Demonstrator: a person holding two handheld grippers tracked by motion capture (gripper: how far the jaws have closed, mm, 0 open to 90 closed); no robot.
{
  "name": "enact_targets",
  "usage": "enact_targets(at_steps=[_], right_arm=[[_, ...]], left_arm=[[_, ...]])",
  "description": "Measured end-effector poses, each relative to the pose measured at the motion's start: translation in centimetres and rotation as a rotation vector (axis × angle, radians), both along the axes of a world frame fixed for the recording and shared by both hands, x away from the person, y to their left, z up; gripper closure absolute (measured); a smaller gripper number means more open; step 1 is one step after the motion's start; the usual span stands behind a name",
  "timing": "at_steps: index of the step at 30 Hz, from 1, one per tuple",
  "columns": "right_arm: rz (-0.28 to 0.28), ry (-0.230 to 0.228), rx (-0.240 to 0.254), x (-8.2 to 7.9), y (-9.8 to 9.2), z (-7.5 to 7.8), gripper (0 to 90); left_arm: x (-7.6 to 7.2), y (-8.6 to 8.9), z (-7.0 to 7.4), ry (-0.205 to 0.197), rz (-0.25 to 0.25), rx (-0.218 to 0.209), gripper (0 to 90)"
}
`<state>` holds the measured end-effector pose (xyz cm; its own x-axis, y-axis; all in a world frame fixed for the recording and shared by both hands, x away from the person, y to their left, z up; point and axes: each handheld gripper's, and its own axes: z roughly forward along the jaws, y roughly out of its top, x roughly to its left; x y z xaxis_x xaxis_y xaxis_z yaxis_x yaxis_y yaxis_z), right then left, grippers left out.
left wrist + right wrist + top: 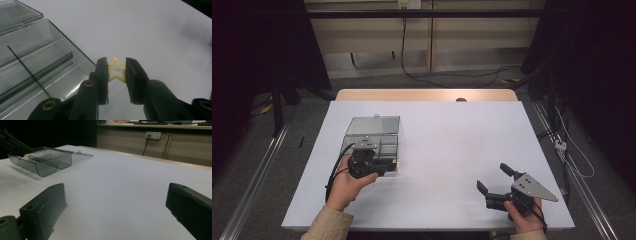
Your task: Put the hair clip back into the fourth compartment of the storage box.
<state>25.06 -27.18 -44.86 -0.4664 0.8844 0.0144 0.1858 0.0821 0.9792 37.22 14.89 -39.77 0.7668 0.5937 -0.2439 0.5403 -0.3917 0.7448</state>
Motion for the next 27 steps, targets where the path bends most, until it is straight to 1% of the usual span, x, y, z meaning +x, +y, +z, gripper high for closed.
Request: enact_targets(at_steps=[14,16,22,27], right_arm=[[0.002,0.001,0.000,0.0,0.0,0.0,2.4],[0.001,0.001,0.001,0.0,0.0,0.0,2.4],[0.002,-0.001,0.000,0.0,0.0,0.0,2.4],[0.001,0.000,0.000,0.0,0.0,0.0,2.4]], left_arm=[[0.3,1.4,0.7,0.006,0.018,-0.013,72.8],[0.3,1.6,0.8,0.005,0.027,-0.015,72.7],[0.4,2.2,1.0,-0.007,0.044,-0.004,72.7],[0.6,2.7,0.9,-0.004,0.056,0.001,72.8]])
